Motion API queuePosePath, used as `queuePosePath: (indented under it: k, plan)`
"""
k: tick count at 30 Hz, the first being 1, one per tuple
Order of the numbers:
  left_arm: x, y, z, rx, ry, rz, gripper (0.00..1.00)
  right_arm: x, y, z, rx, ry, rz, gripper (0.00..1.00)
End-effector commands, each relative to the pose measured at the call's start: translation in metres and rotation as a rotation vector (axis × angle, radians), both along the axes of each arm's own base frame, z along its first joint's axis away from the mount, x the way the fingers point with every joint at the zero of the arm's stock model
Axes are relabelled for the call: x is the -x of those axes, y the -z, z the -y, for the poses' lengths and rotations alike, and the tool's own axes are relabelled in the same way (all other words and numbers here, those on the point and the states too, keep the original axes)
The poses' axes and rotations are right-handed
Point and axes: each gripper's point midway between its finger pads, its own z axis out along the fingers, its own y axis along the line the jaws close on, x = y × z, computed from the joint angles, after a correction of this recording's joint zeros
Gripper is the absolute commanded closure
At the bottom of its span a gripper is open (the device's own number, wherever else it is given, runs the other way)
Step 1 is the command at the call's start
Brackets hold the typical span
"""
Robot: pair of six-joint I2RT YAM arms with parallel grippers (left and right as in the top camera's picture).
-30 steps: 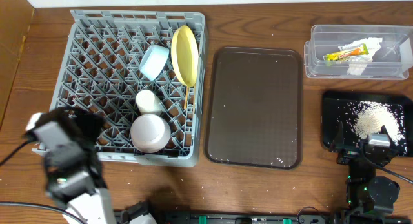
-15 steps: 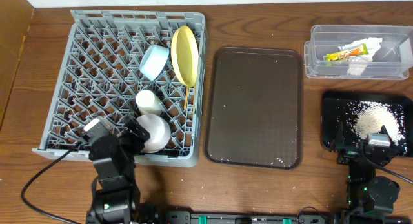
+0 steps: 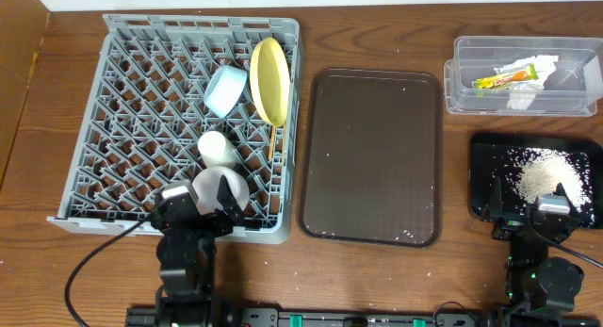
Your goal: Sort waste into correct bins and load items into the dishwasher
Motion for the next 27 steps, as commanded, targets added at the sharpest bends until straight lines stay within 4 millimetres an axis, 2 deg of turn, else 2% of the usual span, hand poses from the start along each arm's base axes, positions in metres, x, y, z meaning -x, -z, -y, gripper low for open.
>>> queuePosePath:
  k: [1,9,21,24,27]
  plan:
    - [-0.002,-0.001,0.009,-0.018,0.053,0.061,0.00,0.000,0.001,-0.002,-0.010,-0.009,0.002,0.01]
    - [-0.004,0.013,0.016,-0.023,0.082,0.149,0.00,0.000,0.001,-0.002,-0.009,-0.009,0.002,0.01]
    - [-0.004,0.013,0.016,-0.055,0.090,0.143,0.00,0.000,0.001,-0.002,-0.009,-0.009,0.002,0.01]
    - [-0.005,0.011,0.016,-0.070,0.092,0.152,0.00,0.000,0.001,-0.002,-0.009,-0.009,0.002,0.01]
    - [-0.006,-0.001,0.019,-0.081,0.114,0.201,0.00,0.000,0.001,-0.002,-0.010,-0.009,0.002,0.01]
